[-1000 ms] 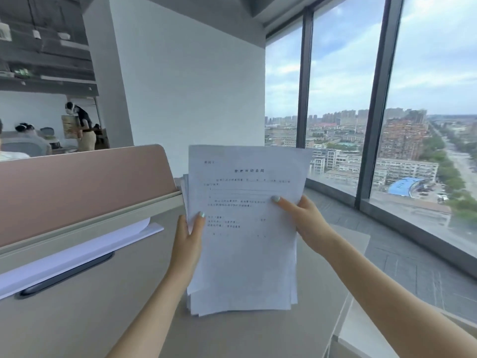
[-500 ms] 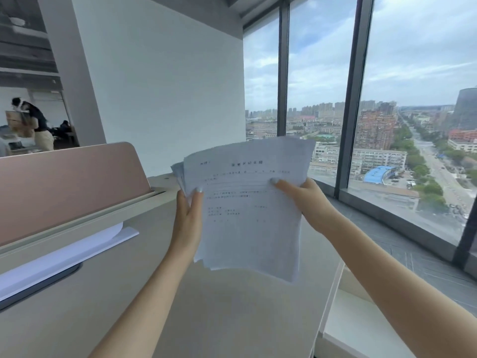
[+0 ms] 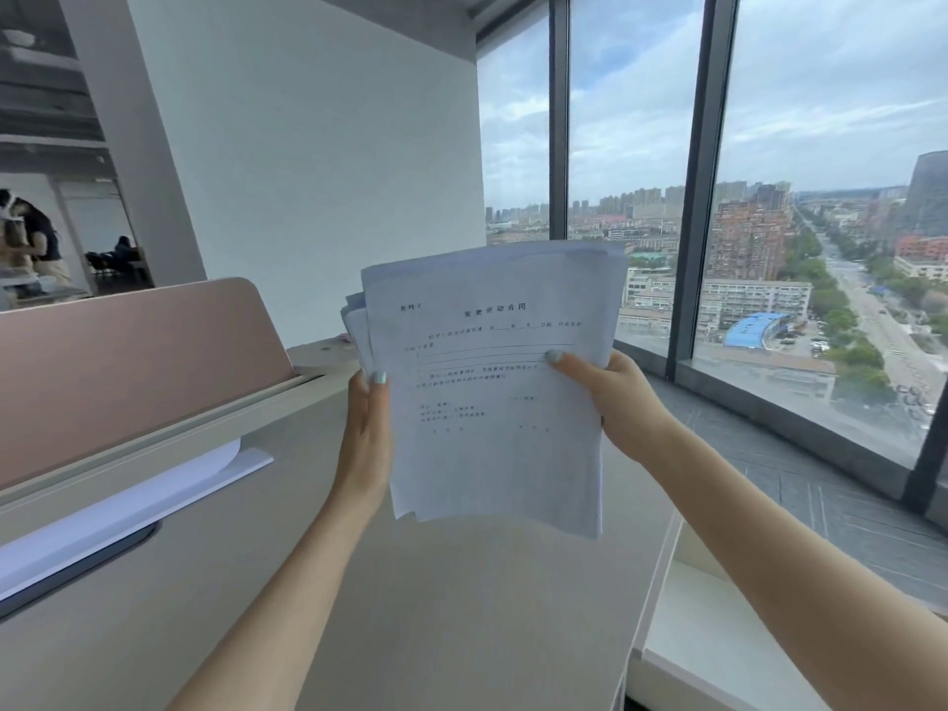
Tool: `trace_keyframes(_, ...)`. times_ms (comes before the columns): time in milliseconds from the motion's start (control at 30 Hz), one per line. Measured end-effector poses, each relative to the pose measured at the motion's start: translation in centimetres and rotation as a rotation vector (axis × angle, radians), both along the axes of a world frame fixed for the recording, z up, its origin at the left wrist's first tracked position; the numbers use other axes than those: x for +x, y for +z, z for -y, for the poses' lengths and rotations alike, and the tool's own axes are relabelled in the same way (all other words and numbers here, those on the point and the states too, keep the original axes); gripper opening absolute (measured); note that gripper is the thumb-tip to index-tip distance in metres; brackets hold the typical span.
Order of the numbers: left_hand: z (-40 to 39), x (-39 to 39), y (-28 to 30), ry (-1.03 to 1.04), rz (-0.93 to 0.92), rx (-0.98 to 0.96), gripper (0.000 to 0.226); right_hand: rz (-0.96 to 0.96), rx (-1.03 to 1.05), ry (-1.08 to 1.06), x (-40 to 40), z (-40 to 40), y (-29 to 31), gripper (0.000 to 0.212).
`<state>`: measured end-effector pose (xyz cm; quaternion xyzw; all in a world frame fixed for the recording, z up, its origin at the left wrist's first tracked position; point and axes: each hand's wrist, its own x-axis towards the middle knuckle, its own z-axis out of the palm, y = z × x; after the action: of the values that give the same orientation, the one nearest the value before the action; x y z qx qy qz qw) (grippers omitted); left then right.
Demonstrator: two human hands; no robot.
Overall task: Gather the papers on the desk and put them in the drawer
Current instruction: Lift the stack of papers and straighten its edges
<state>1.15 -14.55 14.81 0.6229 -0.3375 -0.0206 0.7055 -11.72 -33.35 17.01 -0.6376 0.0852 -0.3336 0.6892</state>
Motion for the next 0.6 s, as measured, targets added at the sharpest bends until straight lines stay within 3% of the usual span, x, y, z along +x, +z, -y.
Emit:
trace_keyframes(100,-0.4,-0.6,0.3,0.024,0.005,-0.032,0.017,-0.069,-0.053,0.087,-0.4,0.0,0.3,0.021)
trace_keyframes(300,0.0,-0.1,-2.1,-0.026,-0.032,-0.001,0.028,-0.259,-0.057,0.089,-0.9,-0.3,-5.0,0.025)
trace_keyframes(433,0.1,-0.5,-2.3,0.039,-0.016,-0.015,0.027,-0.194,0.029,0.008,-0.7,-1.1,-6.0,0.021)
trace_keyframes(600,0.1,-1.7,0.8,0.118,-0.044,-0.164,0.020,-0.049,0.003,0.003,-0.5,-1.5,-2.7,0.011)
